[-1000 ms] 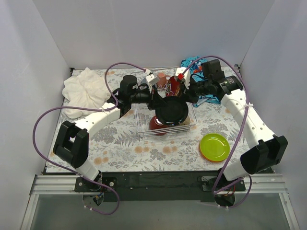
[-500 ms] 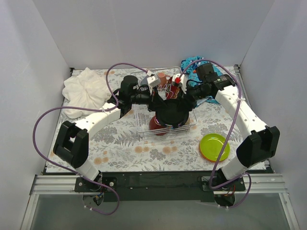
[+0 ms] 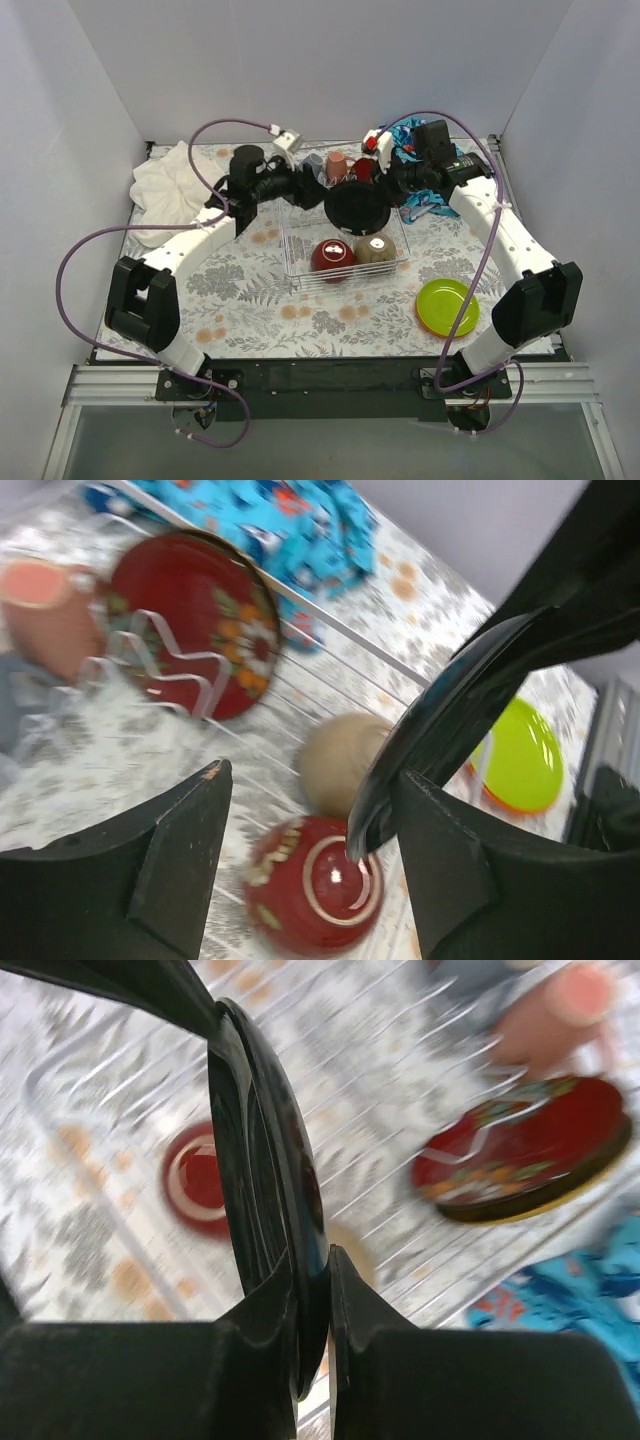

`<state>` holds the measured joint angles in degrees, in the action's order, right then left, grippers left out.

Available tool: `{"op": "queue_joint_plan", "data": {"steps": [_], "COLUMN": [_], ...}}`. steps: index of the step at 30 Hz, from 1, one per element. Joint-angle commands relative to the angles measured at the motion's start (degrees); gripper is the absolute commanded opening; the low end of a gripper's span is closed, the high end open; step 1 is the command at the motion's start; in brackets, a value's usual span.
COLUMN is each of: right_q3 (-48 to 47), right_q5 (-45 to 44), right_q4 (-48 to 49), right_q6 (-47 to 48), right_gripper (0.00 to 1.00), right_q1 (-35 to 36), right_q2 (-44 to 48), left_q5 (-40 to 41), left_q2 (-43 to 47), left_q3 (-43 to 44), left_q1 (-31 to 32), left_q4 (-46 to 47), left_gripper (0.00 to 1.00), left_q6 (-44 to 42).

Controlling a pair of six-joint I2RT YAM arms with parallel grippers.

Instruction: Load the mixed dishes into the dish rack

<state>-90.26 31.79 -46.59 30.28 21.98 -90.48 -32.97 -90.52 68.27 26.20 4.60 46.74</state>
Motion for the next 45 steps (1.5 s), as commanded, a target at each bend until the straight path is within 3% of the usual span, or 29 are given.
{"op": "queue_joint_plan", "data": {"steps": [1, 3, 4, 5, 6, 9, 10, 12, 15, 22, 33, 45], "right_q3": [-0.89, 0.69, 2.52, 3.15, 3.68, 4.56, 4.48, 3.95, 2.20, -2.72, -7.65, -11.52], "right_q5": [-8.75, -14.17, -16.21, -18.41, -24.26, -36.83, -48.03, -61.76, -71.40, -77.23, -73.01, -74.15], "right_q4": [9.12, 17.55, 20.19, 25.01, 26.71, 31.19, 32.08, 34.27, 34.64, 29.29, 20.93, 19.69], "right_q6": [-9.70, -14.52, -15.77, -16.82, -19.53, -22.02, -22.02, -21.76, -23.77, -32.47, -45.21, -46.02], "right_gripper": [0.01, 0.01, 0.01, 0.01, 0.01, 0.01, 0.01, 0.01, 0.01, 0.01, 0.01, 0.01], "right_q1": [0.08, 0.96, 1.48, 2.01, 3.50, 9.19, 11.05, 15.61, 18.44, 18.89, 17.49, 15.64], "right_q2": [6.09, 7.50, 8.81, 9.44, 9.88, 9.80, 8.84, 7.17, 3.39, -3.38, -9.89, -17.71], "left_q5": [21.60, 25.04, 26.89, 27.95, 29.18, 28.67, 27.88, 26.21, 24.45, 20.14, 19.61, 21.11], "left_q2": [3.51, 3.25, 3.33, 3.59, 4.64, 6.75, 7.89, 9.04, 10.19, 10.98, 13.26, 14.67], "left_q3": [5.55, 5.12, 4.07, 3.37, 2.23, -3.04, -4.19, -7.79, -11.39, -12.64, -14.12, -16.68], "left_q1": [-13.35, -16.43, -17.05, -17.75, -17.67, -17.67, -17.67, -17.41, -16.44, -14.25, -13.80, -13.80], "left_q4": [2.08, 1.03, 0.42, -0.29, -1.51, -3.71, -4.24, -6.25, -6.88, -7.33, -6.89, -6.18], "left_gripper": [0.63, 0.58, 0.49, 0.14, 0.00, 0.00, 0.00, 0.00, 0.00, 0.00, 0.00, 0.00], "left_q6": [2.31, 1.51, 1.60, 2.03, 2.65, 6.24, 7.30, 10.02, 11.00, 10.83, 12.06, 11.62]}}
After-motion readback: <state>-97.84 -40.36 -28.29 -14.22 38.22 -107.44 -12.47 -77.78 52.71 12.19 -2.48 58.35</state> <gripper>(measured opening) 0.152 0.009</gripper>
